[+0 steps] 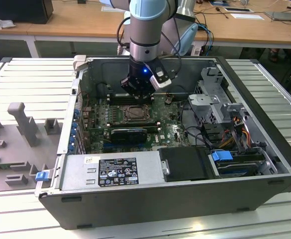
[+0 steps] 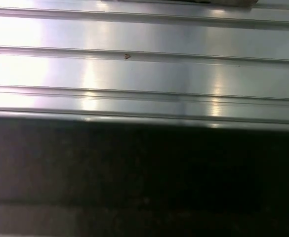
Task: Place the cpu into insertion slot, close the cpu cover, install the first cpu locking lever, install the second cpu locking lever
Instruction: 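Install the first cpu locking lever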
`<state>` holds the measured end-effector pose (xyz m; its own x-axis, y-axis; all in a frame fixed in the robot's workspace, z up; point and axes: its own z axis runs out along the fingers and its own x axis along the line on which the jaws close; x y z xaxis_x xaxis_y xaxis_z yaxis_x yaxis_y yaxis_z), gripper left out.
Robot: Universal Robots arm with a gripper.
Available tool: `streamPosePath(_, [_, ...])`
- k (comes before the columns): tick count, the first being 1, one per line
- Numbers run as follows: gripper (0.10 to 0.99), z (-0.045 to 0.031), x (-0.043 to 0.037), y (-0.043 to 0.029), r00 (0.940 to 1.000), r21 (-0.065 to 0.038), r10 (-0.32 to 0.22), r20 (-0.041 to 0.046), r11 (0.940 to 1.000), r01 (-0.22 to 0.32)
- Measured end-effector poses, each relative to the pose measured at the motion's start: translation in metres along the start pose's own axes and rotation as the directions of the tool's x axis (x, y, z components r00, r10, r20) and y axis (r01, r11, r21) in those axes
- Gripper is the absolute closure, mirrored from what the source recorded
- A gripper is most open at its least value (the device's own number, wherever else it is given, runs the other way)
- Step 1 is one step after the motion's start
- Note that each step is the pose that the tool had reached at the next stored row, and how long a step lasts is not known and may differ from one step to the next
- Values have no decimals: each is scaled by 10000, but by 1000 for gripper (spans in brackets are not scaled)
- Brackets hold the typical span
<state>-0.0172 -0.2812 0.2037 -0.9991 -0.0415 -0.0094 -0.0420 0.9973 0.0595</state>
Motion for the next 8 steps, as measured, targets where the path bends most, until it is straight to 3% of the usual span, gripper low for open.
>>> streamPosePath(8, [980, 25, 1, -18, 10000, 10, 39, 0, 10000, -39])
